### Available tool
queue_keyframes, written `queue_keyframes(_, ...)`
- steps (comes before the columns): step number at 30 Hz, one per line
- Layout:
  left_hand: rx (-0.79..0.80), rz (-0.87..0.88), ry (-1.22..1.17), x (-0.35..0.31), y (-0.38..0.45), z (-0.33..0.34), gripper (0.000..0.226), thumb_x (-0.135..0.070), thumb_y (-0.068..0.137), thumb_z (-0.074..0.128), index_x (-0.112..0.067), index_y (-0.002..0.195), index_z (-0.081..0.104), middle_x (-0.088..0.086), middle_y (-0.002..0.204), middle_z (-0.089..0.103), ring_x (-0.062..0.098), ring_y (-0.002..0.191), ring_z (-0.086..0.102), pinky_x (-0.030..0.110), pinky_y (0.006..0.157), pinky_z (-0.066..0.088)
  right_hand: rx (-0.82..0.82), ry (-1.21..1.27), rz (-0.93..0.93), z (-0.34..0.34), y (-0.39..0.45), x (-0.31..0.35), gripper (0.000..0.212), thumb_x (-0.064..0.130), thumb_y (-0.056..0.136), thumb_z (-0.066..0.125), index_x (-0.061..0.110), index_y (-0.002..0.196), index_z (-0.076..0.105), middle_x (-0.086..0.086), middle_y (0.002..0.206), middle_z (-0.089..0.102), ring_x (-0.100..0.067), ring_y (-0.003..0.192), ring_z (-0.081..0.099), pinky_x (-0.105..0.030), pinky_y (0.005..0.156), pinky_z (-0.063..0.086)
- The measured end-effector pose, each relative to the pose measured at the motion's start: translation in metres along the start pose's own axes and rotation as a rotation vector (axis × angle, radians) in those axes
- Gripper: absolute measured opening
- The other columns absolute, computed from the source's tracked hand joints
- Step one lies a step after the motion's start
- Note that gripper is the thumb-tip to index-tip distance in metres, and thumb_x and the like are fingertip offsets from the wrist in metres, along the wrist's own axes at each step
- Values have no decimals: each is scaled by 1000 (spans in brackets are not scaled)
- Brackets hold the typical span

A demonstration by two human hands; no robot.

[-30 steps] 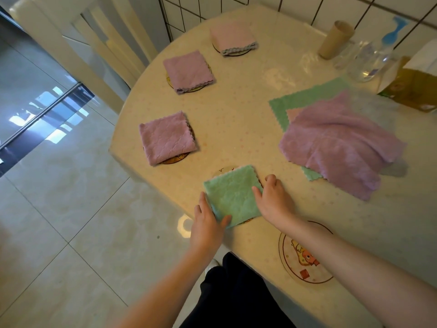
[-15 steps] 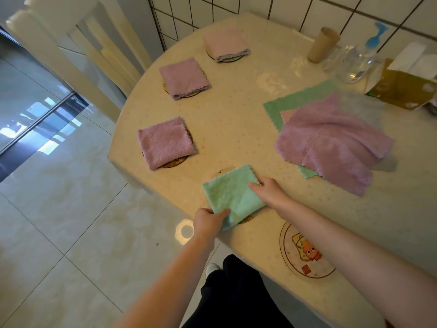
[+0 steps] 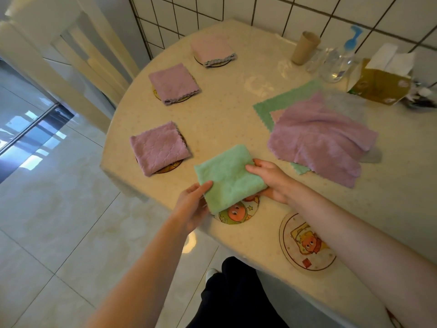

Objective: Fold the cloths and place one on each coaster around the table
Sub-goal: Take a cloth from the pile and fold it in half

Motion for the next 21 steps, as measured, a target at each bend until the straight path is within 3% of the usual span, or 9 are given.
queue_keyframes(3, -166, 69, 273, 4, 2, -13, 18, -8, 81, 73, -5, 92, 59, 15, 99, 70, 26, 80, 70, 35, 65, 59, -140, -348, -60, -22, 12, -12, 8, 16, 93, 57, 20, 97, 62, -10, 111, 67, -20, 92, 65, -42, 88, 52)
queue_keyframes(6, -287, 119, 472, 14, 8, -26, 21, -10, 77, 77, -6, 87, 59, 11, 86, 68, 22, 73, 68, 28, 56, 57, -255, -741, -116, -30, 19, -20, 19, 22, 91, 60, 13, 108, 60, -2, 107, 64, -19, 95, 60, -34, 86, 50)
queue_keyframes(9, -354, 181, 607, 11, 12, -33, 24, -19, 74, 80, -12, 84, 59, 7, 84, 68, 26, 81, 68, 42, 72, 59, -347, -870, -185, -28, 18, -19, 26, 25, 91, 59, 11, 112, 56, -4, 106, 64, -22, 96, 60, -38, 84, 50)
queue_keyframes(13, -418, 317, 795, -2, 0, -30, 33, -24, 75, 78, -17, 96, 54, 2, 86, 65, 22, 81, 64, 45, 76, 56, -348, -1040, -327, -9, 13, -16, 28, 21, 95, 51, 11, 120, 47, -7, 117, 55, -25, 99, 57, -44, 81, 50)
queue_keyframes(18, -438, 491, 995, -10, -20, -19, 72, -21, 82, 71, -30, 140, 30, -3, 105, 47, 16, 91, 52, 30, 73, 42, -408, -1469, -455, 6, 5, -21, 47, 24, 98, 45, 11, 140, 30, -14, 116, 47, -30, 90, 55, -41, 61, 49)
queue_keyframes(21, -418, 509, 1324, -5, -20, -8, 63, -36, 90, 60, -35, 145, 30, -3, 117, 35, 15, 88, 49, 29, 68, 42, -410, -1544, -494, -3, 3, -19, 46, 31, 97, 47, 7, 136, 38, -16, 114, 51, -32, 93, 54, -38, 58, 46)
Point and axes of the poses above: each hand's wrist, its own y-axis towards the middle knuckle, its own z-axis out of the palm, x = y × z, the point moved 10 cm from there along y, towards the middle knuckle
